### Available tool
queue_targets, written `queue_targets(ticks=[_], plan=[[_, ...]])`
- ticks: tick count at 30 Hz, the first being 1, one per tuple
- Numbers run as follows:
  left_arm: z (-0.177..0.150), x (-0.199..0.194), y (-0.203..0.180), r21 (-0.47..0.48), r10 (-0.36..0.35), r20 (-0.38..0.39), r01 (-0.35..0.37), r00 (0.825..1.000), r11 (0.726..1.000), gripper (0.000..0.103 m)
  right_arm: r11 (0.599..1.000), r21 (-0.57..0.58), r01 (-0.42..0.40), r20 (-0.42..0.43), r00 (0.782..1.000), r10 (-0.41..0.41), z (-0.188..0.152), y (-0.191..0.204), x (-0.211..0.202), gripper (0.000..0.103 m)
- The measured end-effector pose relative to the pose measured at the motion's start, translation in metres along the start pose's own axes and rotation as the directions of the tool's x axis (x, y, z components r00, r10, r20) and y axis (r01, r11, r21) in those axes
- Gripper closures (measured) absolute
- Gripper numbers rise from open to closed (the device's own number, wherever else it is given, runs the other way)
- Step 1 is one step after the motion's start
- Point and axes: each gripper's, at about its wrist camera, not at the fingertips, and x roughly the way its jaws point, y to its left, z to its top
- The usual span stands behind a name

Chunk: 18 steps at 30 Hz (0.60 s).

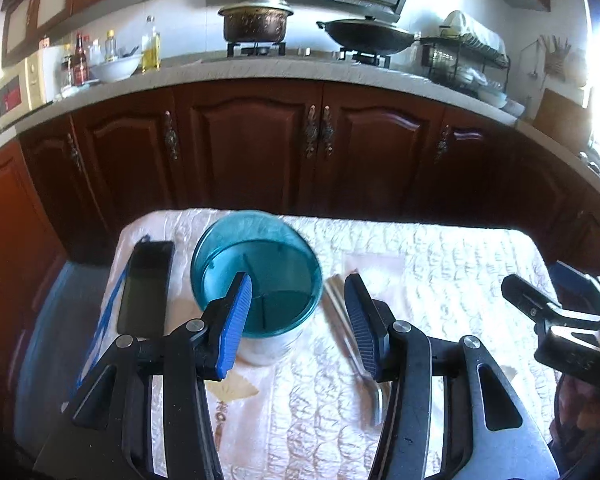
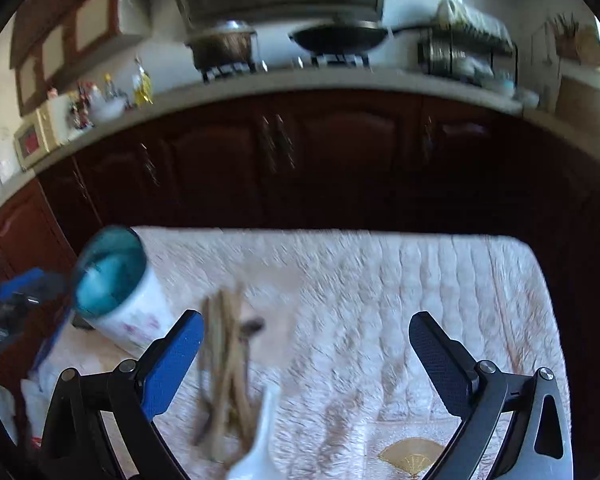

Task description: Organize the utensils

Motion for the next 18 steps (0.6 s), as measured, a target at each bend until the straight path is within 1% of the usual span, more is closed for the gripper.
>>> queue_targets(ticks=[2,3,7,8,9,11,13,14,15,18], plan=[[0.003,-0.005,-0.005,0.003,-0.006,0.003,0.006,1.0,1.0,0.055,1.0,-0.003,0.017,0.006,1.0,-0.017,0.007,0.008,-0.01,0.001],[0.011,-0.005,-0.004,0.004,-0.01,0.002,0.01,1.0,1.0,0.055,1.0,-0.002,0.022,0.009,1.0,-0.022,0.01,0.011,-0.014,0.001],[0.031,-0.008,-0.002,0.017,-0.021,0.008,0.021,1.0,1.0,0.055,1.0,-0.005,0.021,0.021,1.0,-0.021,0.016,0.019,-0.027,0.001],[0.028,-0.013,-0.006,0.015,-0.021,0.015,0.021,1.0,1.0,0.055,1.0,-0.003,0.019,0.025,0.999,-0.019,0.017,0.02,-0.031,0.001],[0.036,-0.013,-0.001,0.016,-0.027,0.01,0.026,1.0,1.0,0.055,1.0,-0.002,0.016,0.03,0.999,-0.016,0.018,0.021,-0.035,0.001],[0.045,-0.012,0.005,0.016,-0.038,0.002,0.038,0.999,0.999,0.055,1.0,-0.005,0.018,0.037,0.999,-0.018,0.021,0.032,-0.035,0.001],[0.044,-0.014,0.006,0.019,-0.042,0.003,0.042,0.999,0.999,0.055,1.0,-0.009,0.023,0.043,0.999,-0.022,0.025,0.045,-0.034,0.001],[0.051,-0.013,0.009,0.022,-0.047,-0.002,0.047,0.999,0.999,0.055,1.0,-0.003,0.016,0.045,0.999,-0.016,0.024,0.022,-0.037,0.001],[0.052,-0.014,0.01,0.022,-0.049,-0.004,0.049,0.999,0.999,0.055,1.0,-0.002,0.009,0.053,0.999,-0.009,0.018,0.012,-0.045,0.001],[0.055,-0.016,0.015,0.022,-0.058,-0.006,0.058,0.998,0.998,0.055,1.0,-0.007,0.013,0.054,0.998,-0.013,0.02,0.014,-0.047,0.001]])
